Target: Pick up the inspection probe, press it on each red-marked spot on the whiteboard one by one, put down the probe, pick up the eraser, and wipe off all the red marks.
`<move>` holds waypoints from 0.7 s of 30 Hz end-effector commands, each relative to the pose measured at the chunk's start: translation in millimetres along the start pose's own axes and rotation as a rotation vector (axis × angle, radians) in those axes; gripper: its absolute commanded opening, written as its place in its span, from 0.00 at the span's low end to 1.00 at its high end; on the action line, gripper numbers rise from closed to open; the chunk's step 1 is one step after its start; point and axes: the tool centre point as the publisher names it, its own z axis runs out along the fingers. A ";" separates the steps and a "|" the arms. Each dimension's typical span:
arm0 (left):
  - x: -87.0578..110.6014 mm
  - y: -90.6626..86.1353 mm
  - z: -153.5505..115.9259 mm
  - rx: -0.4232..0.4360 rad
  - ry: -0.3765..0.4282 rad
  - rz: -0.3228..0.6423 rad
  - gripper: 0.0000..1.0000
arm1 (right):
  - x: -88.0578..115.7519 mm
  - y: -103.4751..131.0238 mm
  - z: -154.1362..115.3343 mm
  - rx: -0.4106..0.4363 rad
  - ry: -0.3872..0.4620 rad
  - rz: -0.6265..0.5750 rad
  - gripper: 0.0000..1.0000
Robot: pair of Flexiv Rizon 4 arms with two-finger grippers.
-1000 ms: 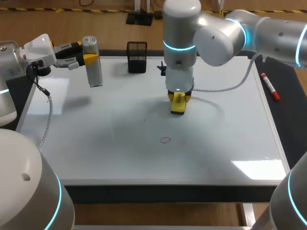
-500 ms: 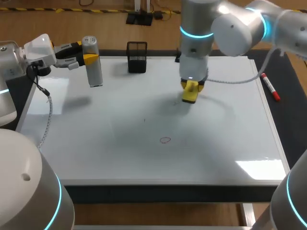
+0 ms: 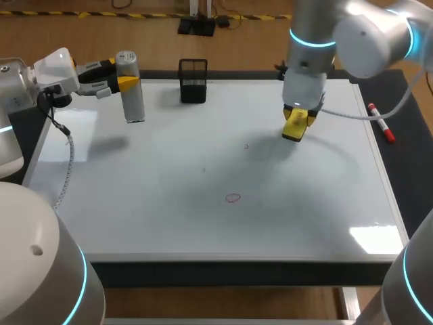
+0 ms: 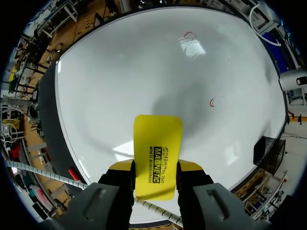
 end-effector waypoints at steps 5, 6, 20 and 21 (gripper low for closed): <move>0.1 -0.8 -0.4 0.001 0.000 0.001 0.00 | -29.1 23.5 -4.4 0.018 -0.005 -0.079 0.00; 0.1 -0.8 -0.4 0.001 0.000 0.001 0.00 | -35.6 27.8 -4.4 0.015 -0.011 -0.089 0.00; 0.1 -0.8 -0.4 0.001 0.000 0.001 0.00 | -118.1 74.9 20.2 -0.015 -0.023 -0.313 0.00; 0.1 -0.8 -0.4 0.001 0.000 0.001 0.00 | -121.5 76.7 20.9 -0.015 -0.025 -0.322 0.00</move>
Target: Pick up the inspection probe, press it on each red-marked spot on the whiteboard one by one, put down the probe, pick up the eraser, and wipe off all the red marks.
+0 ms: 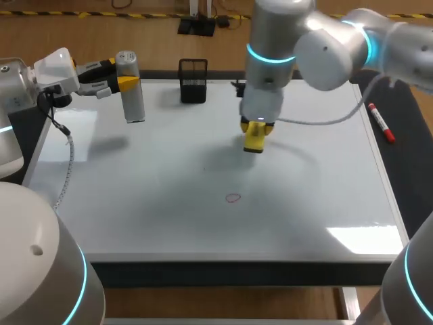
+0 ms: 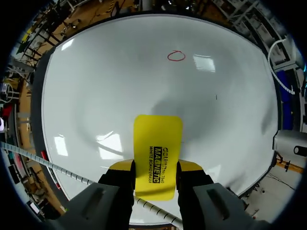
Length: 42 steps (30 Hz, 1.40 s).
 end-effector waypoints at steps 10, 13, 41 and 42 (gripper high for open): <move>0.1 -0.7 -0.5 0.001 0.000 0.001 0.00 | -41.7 1.4 16.1 -0.015 0.006 -0.069 0.00; 0.1 -0.7 -0.5 0.001 0.000 0.001 0.00 | -42.4 0.9 22.3 -0.022 0.006 -0.075 0.00; 0.1 -0.7 -0.5 0.001 0.000 0.001 0.00 | -10.3 -2.9 39.1 -0.053 0.036 -0.023 0.00; 0.1 -0.7 -0.5 0.001 0.000 0.001 0.00 | -8.2 -3.1 38.4 -0.051 0.037 -0.018 0.00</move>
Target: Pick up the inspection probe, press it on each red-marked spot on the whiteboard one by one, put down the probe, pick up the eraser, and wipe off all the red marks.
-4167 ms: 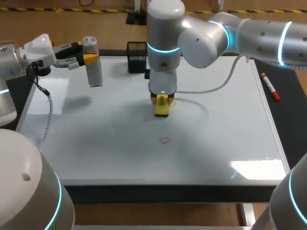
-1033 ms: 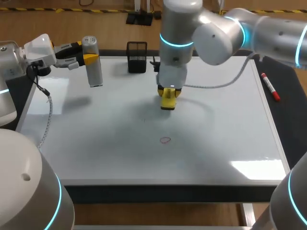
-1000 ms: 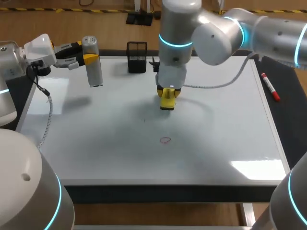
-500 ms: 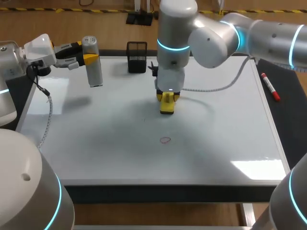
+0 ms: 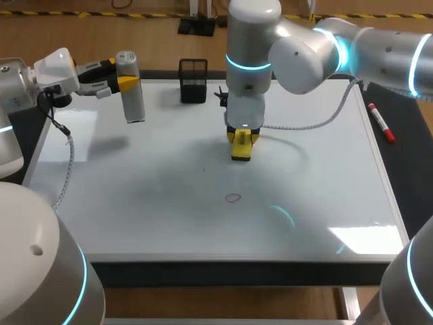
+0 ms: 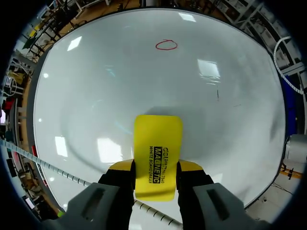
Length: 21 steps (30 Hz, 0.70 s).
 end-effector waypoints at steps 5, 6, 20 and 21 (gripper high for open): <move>0.1 -0.8 -0.5 0.001 0.000 0.001 0.00 | 23.3 -0.1 -3.5 0.018 0.009 0.025 0.00; 0.1 -0.8 -0.5 0.001 0.000 0.001 0.00 | 26.5 -1.0 -3.7 0.021 0.011 0.030 0.00; 0.1 -0.8 -0.5 0.001 0.000 0.001 0.00 | 46.8 -5.6 -21.5 0.060 0.000 0.082 0.00; 0.1 -0.8 -0.5 0.001 0.000 0.001 0.00 | 47.4 -5.8 -24.2 0.064 -0.002 0.084 0.00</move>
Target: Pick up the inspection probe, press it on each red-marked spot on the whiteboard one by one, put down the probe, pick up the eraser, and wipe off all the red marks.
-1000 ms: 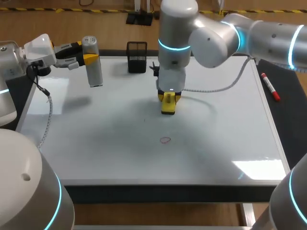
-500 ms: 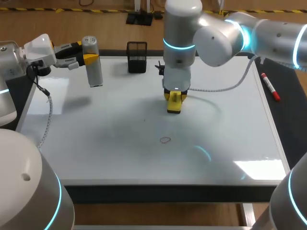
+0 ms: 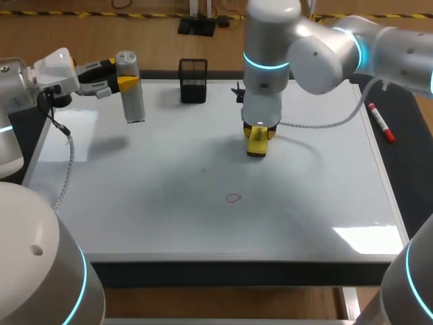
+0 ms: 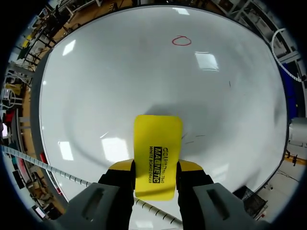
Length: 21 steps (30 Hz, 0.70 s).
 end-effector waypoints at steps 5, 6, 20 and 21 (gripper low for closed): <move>0.1 -0.7 -0.5 0.001 0.000 0.001 0.00 | 16.7 -3.3 -24.0 0.031 -0.012 0.010 0.00; 0.1 -0.7 -0.5 0.001 0.000 0.001 0.00 | 20.1 -5.1 -26.2 0.032 -0.013 0.017 0.00; 0.1 -0.7 -0.5 0.001 0.000 0.001 0.00 | 94.2 -33.9 -43.6 0.059 0.013 0.193 0.00; 0.1 -0.7 -0.5 0.001 0.000 0.001 0.00 | 101.4 -35.9 -44.3 0.056 0.017 0.216 0.00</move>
